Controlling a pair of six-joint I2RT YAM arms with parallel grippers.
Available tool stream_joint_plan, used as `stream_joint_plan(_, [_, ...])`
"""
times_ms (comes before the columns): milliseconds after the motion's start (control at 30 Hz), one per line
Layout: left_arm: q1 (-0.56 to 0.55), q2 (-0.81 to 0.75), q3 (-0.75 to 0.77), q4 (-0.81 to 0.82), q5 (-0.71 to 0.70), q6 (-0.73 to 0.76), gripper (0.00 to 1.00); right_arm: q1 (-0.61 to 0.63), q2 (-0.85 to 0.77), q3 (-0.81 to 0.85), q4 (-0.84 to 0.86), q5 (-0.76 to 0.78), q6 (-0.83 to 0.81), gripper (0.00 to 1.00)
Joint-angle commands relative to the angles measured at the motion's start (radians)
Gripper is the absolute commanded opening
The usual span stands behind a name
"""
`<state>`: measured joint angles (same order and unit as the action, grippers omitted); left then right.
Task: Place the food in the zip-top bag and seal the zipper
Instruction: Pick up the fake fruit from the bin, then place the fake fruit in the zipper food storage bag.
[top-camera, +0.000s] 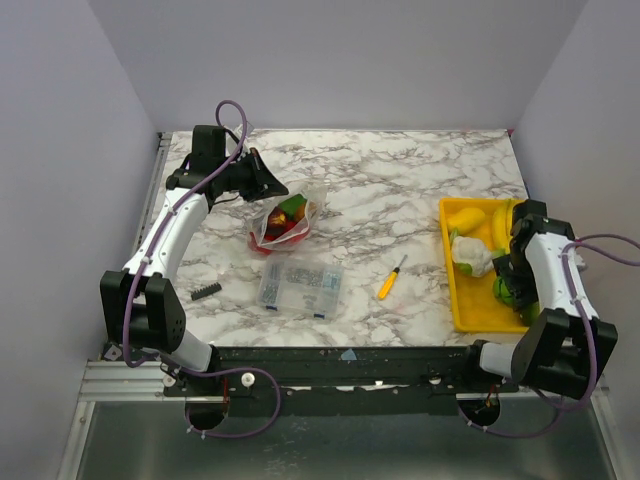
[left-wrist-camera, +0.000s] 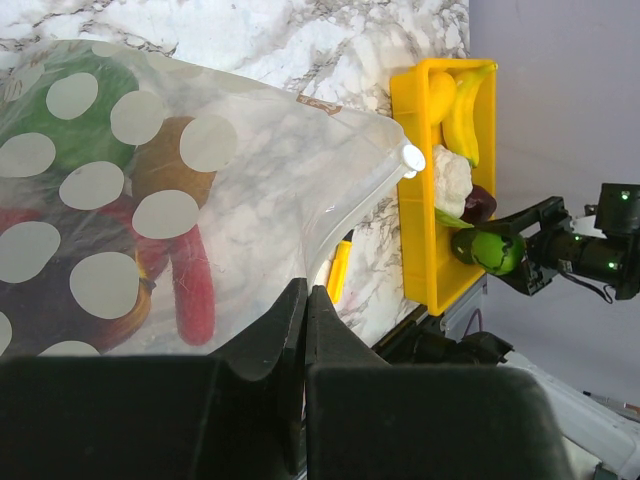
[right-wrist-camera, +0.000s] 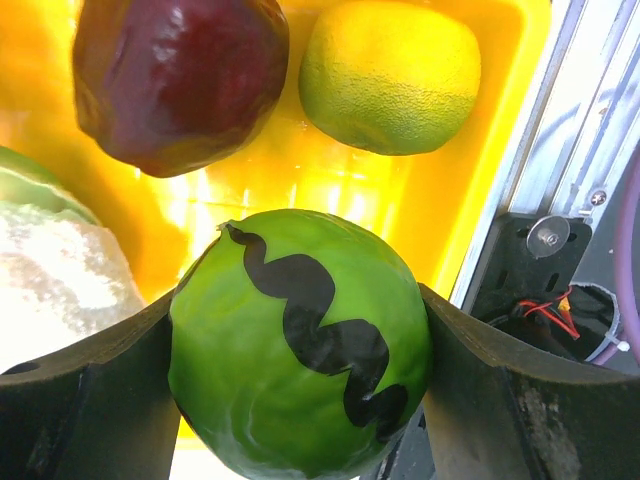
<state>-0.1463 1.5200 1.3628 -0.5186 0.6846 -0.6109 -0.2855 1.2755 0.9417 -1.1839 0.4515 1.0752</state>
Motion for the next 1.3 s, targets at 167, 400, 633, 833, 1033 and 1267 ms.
stream_joint_plan(167, [-0.006,-0.028,0.013,-0.005,0.000,0.010,0.00,-0.001,-0.118,0.112,-0.116,0.012,0.096,0.01])
stream_joint_plan(400, [-0.006,-0.026,0.013,-0.004,0.002,0.008,0.00,0.047,-0.265,0.195,0.056,-0.085,0.024,0.01])
stream_joint_plan(633, [-0.006,-0.037,0.012,0.001,-0.007,0.015,0.00,0.108,-0.377,0.101,0.433,-0.416,-0.132,0.01])
stream_joint_plan(833, [-0.076,-0.017,-0.027,0.054,-0.008,-0.048,0.00,0.236,-0.330,0.057,0.571,-0.477,-0.146,0.01])
stream_joint_plan(1033, [-0.217,-0.013,-0.084,0.178,-0.026,-0.204,0.00,0.612,-0.203,0.086,0.687,-0.278,-0.128,0.01])
stream_joint_plan(1267, [-0.277,-0.020,-0.138,0.256,-0.073,-0.298,0.00,0.812,-0.078,0.086,0.870,-0.251,-0.082,0.01])
